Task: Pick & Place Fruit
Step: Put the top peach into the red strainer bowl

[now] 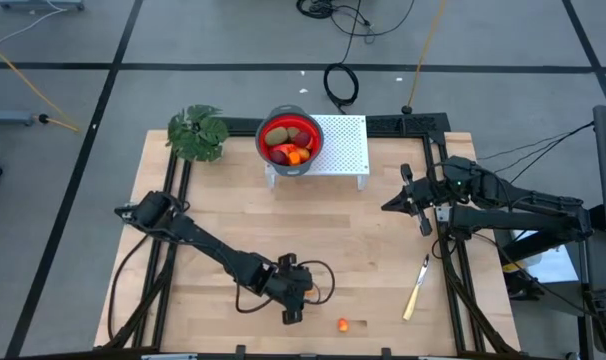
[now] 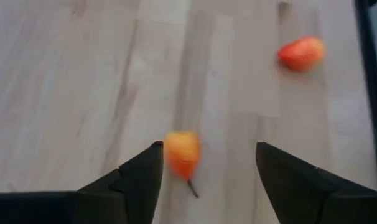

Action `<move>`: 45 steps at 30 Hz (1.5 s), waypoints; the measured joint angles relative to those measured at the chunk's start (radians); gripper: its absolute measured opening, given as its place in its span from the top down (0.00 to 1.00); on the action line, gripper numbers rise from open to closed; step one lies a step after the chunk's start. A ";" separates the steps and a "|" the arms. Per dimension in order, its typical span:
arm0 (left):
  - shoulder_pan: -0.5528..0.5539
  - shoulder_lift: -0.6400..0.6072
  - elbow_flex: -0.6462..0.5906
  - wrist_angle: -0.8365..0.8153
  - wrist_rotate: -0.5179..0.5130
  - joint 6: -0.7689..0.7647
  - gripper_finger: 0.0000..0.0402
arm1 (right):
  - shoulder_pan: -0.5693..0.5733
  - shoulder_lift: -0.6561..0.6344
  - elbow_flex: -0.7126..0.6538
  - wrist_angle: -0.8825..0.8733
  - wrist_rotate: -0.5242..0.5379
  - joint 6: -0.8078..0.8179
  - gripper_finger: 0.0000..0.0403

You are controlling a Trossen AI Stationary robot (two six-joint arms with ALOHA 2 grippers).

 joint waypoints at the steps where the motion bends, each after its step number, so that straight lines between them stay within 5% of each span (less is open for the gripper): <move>1: 0.004 0.000 -0.008 0.001 -0.001 -0.010 0.35 | 0.000 0.000 0.000 0.000 0.000 0.000 1.00; 34: 0.029 0.100 -0.029 0.073 -0.001 0.068 0.37 | 0.000 0.000 0.000 -0.003 0.004 0.000 1.00; 45: 0.032 0.101 -0.029 0.071 -0.008 0.063 0.58 | 0.000 0.000 0.000 -0.003 0.004 0.000 1.00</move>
